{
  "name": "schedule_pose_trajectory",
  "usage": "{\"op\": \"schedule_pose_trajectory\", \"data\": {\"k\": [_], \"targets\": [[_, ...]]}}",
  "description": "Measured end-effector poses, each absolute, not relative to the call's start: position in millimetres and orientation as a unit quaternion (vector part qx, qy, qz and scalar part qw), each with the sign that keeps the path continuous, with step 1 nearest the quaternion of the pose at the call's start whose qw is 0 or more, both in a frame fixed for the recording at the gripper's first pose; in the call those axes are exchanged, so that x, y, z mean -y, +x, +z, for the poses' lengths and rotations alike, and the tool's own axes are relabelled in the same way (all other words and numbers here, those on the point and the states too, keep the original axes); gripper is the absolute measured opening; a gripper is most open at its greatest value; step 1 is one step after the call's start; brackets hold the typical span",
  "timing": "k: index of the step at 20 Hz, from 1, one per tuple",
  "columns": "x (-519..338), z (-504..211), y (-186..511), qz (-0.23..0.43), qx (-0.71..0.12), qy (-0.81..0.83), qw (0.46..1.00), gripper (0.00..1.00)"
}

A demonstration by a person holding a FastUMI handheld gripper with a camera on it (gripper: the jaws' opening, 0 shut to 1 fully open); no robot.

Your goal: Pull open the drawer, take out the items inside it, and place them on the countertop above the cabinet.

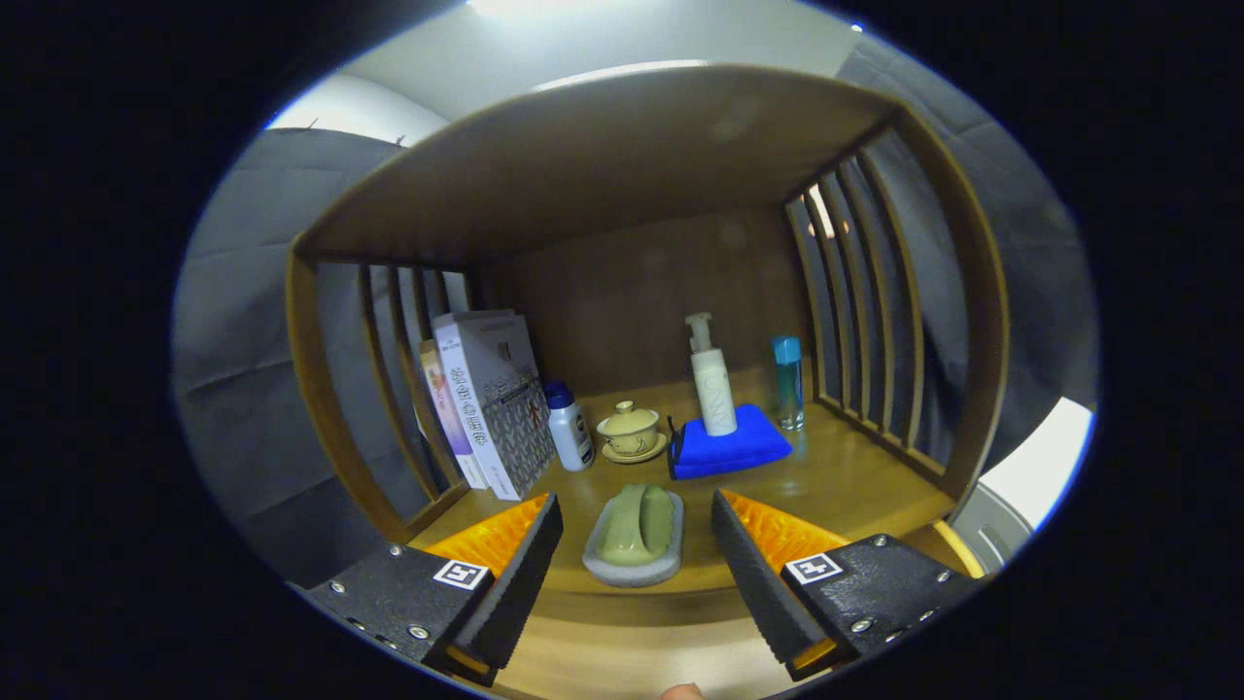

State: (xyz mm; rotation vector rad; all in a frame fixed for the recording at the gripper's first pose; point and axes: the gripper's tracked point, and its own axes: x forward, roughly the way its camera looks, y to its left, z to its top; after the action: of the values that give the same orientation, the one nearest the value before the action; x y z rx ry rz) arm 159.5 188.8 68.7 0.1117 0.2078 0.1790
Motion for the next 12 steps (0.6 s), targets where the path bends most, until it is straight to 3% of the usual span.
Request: {"op": "schedule_pose_trajectory", "data": {"k": [12], "targets": [[-182.4, 23.6, 29.8, 0.081, -0.045, -0.002, 0.996, 0.95]]}}
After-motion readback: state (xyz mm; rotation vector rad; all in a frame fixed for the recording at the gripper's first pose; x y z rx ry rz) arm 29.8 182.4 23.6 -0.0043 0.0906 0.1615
